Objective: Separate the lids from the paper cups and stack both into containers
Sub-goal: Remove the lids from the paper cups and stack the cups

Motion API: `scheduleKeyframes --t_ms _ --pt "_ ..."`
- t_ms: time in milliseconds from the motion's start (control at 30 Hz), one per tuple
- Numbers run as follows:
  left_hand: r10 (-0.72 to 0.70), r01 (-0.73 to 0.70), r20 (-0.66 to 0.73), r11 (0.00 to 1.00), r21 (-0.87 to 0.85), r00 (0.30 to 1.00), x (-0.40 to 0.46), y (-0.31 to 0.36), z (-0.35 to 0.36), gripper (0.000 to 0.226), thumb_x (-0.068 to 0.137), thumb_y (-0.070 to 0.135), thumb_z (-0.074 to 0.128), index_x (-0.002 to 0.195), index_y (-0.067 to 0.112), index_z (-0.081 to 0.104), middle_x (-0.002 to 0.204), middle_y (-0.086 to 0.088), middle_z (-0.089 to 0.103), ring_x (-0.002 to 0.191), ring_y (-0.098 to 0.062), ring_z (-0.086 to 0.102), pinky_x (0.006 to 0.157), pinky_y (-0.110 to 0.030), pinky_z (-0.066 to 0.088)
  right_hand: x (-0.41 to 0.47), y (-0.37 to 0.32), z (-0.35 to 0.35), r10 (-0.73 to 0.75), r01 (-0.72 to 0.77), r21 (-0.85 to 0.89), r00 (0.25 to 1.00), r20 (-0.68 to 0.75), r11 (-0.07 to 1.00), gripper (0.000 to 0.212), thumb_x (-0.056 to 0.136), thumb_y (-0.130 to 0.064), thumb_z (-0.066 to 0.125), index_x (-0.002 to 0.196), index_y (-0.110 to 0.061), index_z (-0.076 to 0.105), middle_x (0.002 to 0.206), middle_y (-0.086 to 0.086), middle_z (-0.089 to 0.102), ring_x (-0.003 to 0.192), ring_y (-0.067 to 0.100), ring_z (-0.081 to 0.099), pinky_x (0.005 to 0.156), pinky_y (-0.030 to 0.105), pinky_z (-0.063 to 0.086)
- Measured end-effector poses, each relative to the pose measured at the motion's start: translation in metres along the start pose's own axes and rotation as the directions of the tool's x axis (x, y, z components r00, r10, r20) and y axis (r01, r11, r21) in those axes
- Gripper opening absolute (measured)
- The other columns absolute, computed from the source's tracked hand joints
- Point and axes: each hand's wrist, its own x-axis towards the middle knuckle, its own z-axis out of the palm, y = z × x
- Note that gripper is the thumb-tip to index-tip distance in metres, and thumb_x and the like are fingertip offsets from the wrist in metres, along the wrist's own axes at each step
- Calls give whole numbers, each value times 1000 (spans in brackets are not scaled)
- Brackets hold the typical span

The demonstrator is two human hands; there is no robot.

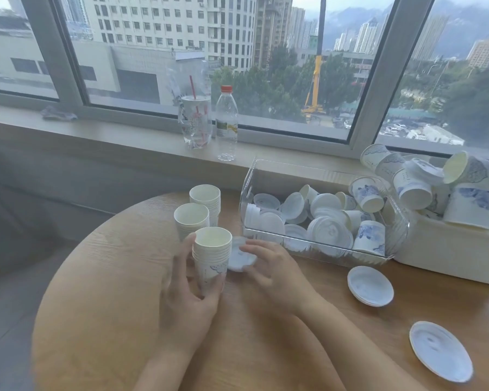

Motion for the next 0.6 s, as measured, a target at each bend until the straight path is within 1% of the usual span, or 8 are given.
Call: scheduleKeyframes --t_ms 100,167,200,267,367,467,533,600 --pt "-55 55 40 998 17 998 0 -8 -6 95 78 20 90 149 54 37 122 35 59 94 -10 70 81 -42 62 1 7 14 -40 40 -121 999 1 992 32 96 -36 69 127 -34 71 138 -17 64 136 10 48 115 39 37" --pt "-86 86 73 996 -7 994 1 -10 -4 99 78 19 90 149 58 34 123 45 56 97 -4 72 83 -42 64 -2 11 16 -77 70 -179 996 -34 981 22 93 -33 72 115 -33 76 126 -18 70 130 12 53 109 40 42" --pt "-98 100 83 995 -15 992 2 -11 -2 98 78 19 90 149 56 34 122 44 57 98 -2 72 85 -44 64 -3 13 14 -95 82 -206 994 -57 975 17 92 -32 72 108 -33 77 119 -18 72 124 14 57 105 41 45" --pt "-111 112 85 994 -10 990 6 -11 4 97 79 21 89 152 53 33 122 32 65 100 -1 72 89 -46 62 -8 20 9 -125 98 -257 988 -95 962 9 90 -31 72 97 -32 78 108 -18 74 114 16 62 96 42 50" --pt "-77 75 83 997 24 994 10 -8 15 98 80 23 89 155 50 31 121 17 70 100 -9 72 89 -40 60 -21 30 -2 -157 122 -309 983 -92 943 11 91 -34 67 93 -33 77 105 -19 73 110 17 63 92 39 50" --pt "-58 54 94 998 44 994 16 -5 25 100 82 20 88 159 46 29 111 17 66 94 -9 70 85 -35 58 -39 44 -17 -164 124 -341 982 -91 932 10 92 -35 67 93 -34 77 105 -19 73 110 16 62 89 36 49" --pt "-66 61 100 997 49 993 18 -3 30 101 83 19 86 161 44 27 110 20 62 93 -2 66 86 -33 55 -53 54 -27 -151 103 -360 983 -108 927 9 92 -35 68 93 -34 76 105 -20 72 109 16 62 87 33 47" --pt "-64 58 105 997 60 992 18 0 33 103 83 19 86 162 42 25 112 21 59 94 -3 65 86 -33 53 -66 63 -36 -135 76 -376 982 -132 923 11 92 -37 65 93 -34 76 105 -20 72 109 15 62 86 32 43"
